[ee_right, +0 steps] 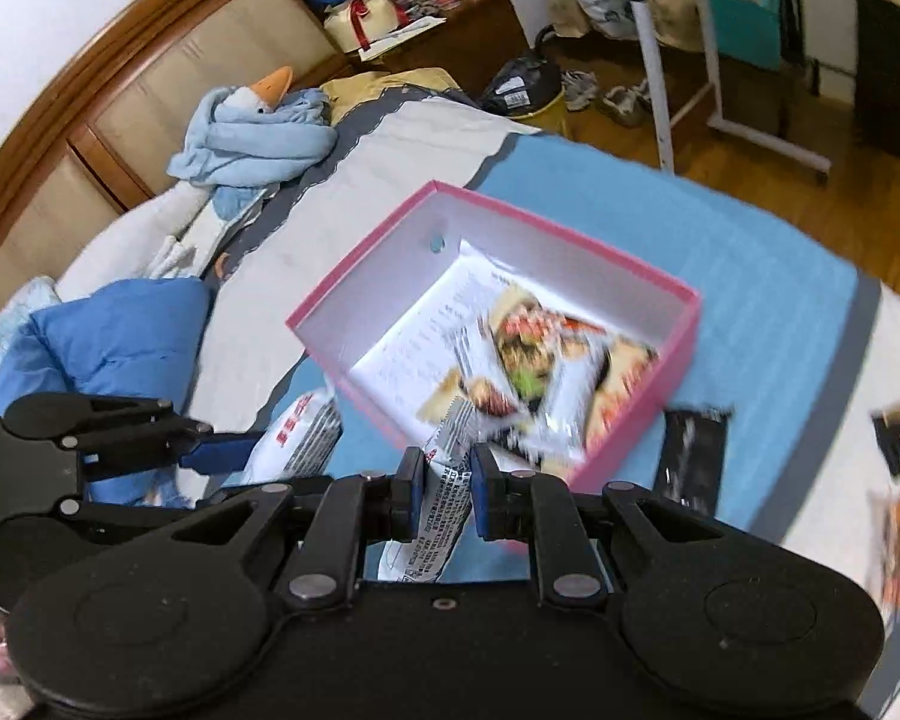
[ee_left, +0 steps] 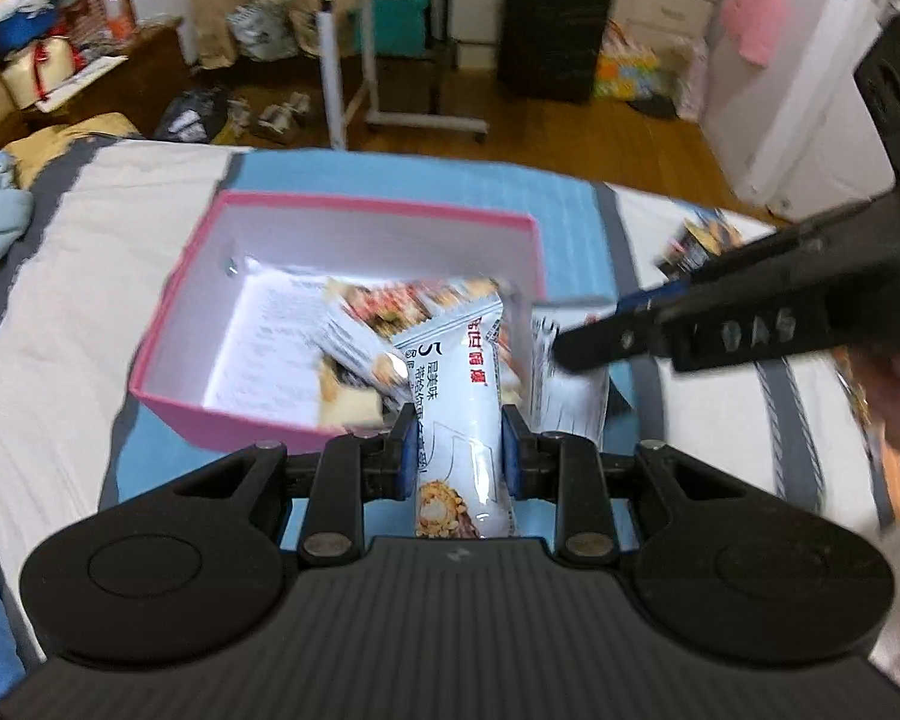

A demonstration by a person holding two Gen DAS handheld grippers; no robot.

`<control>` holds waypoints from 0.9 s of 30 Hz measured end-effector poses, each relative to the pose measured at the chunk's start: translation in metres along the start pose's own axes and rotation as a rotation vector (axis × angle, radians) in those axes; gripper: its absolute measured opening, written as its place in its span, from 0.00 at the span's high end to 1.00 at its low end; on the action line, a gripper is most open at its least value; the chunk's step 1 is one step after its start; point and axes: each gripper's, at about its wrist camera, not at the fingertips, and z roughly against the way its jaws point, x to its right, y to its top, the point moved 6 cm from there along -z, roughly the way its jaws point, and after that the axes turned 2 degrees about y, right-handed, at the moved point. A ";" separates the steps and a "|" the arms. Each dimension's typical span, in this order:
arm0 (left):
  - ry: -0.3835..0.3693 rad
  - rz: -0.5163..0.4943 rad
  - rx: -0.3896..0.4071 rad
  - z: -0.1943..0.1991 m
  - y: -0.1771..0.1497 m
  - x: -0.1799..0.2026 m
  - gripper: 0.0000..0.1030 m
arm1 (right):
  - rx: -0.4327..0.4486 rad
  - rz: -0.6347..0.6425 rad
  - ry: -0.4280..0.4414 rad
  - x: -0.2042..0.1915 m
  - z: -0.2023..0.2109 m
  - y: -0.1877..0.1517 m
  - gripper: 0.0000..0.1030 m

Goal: Organize snacks
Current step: 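Lift both held snacks and move them toward the pink box, then lower both snacks into the pink box and open both grippers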

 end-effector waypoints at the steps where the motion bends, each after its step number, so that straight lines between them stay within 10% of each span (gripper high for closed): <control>1: 0.008 0.016 0.009 -0.007 0.005 -0.007 0.75 | 0.001 0.015 -0.013 0.000 -0.006 0.007 0.81; 18: 0.035 0.306 0.023 -0.117 0.022 -0.091 0.70 | 0.037 0.168 -0.187 0.020 -0.112 0.058 0.74; 27: -0.021 0.256 0.059 -0.086 0.015 -0.078 0.47 | 0.125 0.135 -0.166 0.029 -0.070 0.049 0.57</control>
